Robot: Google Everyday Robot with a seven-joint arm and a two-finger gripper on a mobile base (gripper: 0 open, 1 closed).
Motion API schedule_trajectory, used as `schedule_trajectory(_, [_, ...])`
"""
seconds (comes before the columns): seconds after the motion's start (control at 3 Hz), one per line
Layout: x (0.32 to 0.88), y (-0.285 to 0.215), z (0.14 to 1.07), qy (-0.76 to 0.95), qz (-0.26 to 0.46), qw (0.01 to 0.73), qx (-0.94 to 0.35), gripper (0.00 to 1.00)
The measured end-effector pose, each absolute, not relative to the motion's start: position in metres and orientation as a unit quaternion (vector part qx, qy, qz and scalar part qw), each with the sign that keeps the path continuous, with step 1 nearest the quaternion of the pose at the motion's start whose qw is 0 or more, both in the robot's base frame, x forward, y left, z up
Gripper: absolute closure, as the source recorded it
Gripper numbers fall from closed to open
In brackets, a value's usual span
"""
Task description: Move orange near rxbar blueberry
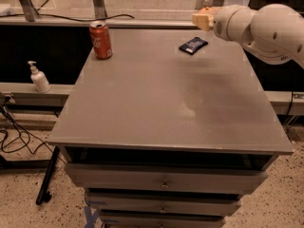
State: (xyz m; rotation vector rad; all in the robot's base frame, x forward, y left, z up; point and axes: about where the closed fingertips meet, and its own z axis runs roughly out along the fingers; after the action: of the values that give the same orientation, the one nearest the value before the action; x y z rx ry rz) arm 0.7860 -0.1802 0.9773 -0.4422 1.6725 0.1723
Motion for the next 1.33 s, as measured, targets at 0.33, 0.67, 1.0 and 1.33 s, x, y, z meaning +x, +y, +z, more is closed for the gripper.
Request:
schedule_trajectory(0.33, [0.804, -0.202, 0.959, 0.752, 0.067, 0.635, -0.162, 1.0])
schedule_trajectory(0.67, [0.814, -0.216, 0.934, 0.77, 0.072, 0.618, -0.14, 1.0])
schedule_trajectory(1.0, [0.818, -0.213, 0.909, 0.779, 0.094, 0.602, -0.15, 1.0])
schedule_trajectory(1.33, [0.822, -0.204, 0.888, 0.779, 0.125, 0.588, -0.176, 1.0])
